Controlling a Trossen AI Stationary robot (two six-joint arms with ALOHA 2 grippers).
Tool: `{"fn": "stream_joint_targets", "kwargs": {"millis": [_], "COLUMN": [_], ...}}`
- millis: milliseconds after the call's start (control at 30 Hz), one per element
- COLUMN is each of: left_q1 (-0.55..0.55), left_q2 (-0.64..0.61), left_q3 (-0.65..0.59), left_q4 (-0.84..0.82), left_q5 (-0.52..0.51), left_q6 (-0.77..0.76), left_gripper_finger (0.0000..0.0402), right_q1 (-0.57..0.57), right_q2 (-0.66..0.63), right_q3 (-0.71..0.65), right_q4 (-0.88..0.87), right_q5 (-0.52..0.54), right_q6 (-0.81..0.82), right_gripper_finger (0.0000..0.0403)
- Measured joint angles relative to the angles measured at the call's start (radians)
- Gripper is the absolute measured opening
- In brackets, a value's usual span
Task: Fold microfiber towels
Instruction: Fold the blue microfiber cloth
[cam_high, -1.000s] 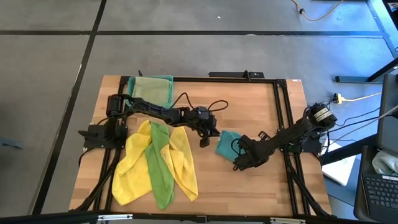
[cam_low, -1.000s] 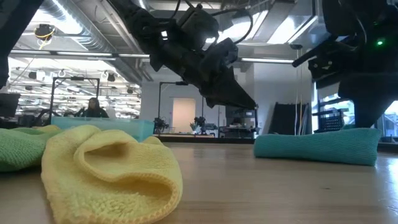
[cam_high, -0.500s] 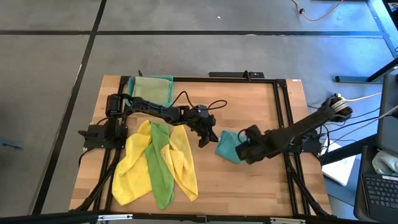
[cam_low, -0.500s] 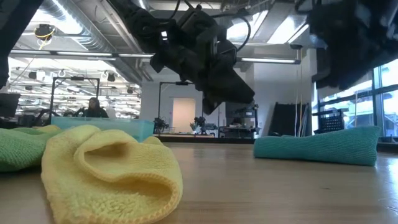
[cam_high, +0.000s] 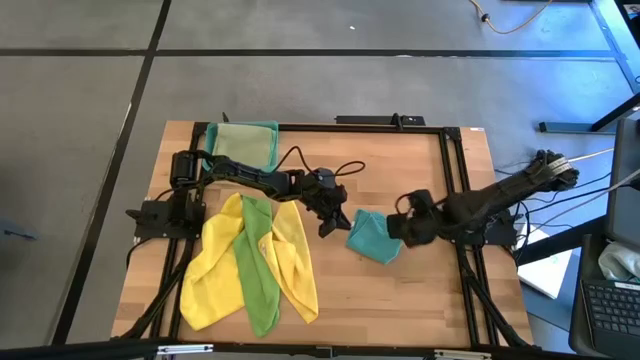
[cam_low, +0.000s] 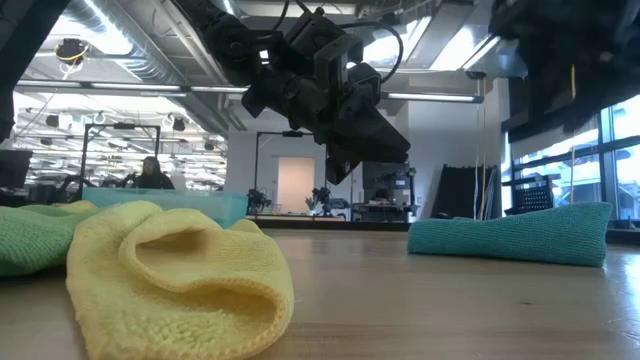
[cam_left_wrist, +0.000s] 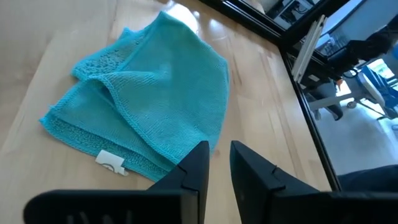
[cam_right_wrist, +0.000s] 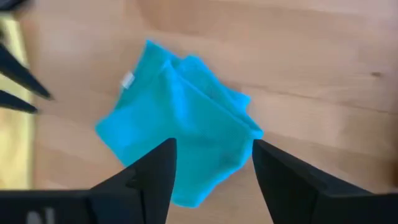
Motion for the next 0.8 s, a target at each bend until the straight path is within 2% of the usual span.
{"fn": "stream_joint_targets", "kwargs": {"millis": [167, 233, 367, 467, 633, 800], "left_q1": [0.007, 0.013, 0.027, 0.034, 0.053, 0.054], "left_q2": [0.000, 0.000, -0.032, -0.096, -0.221, -0.325], "left_q3": [0.000, 0.000, -0.002, -0.001, -0.001, 0.000], "left_q4": [-0.008, -0.016, -0.099, -0.194, -0.294, -0.316], "left_q5": [0.091, 0.144, 0.172, 0.110, -0.025, -0.098], "left_q6": [-0.075, -0.115, -0.148, -0.100, -0.072, -0.082], "left_gripper_finger": [0.0059, 0.0056, 0.0053, 0.0053, 0.0053, 0.0053], "right_q1": [-0.203, -0.275, -0.382, -0.474, -0.658, -0.747], "right_q2": [-0.016, -0.016, -0.027, -0.028, 0.036, 0.159], "right_q3": [-0.186, -0.221, -0.212, -0.192, -0.193, -0.145], "right_q4": [0.510, 0.575, 0.528, 0.509, 0.482, 0.449], "right_q5": [-0.429, -0.517, -0.533, -0.593, -0.781, -0.825], "right_q6": [-0.401, -0.487, -0.661, -0.823, -1.027, -1.316], "right_gripper_finger": [0.0187, 0.0180, 0.0175, 0.0175, 0.0181, 0.0182]}}
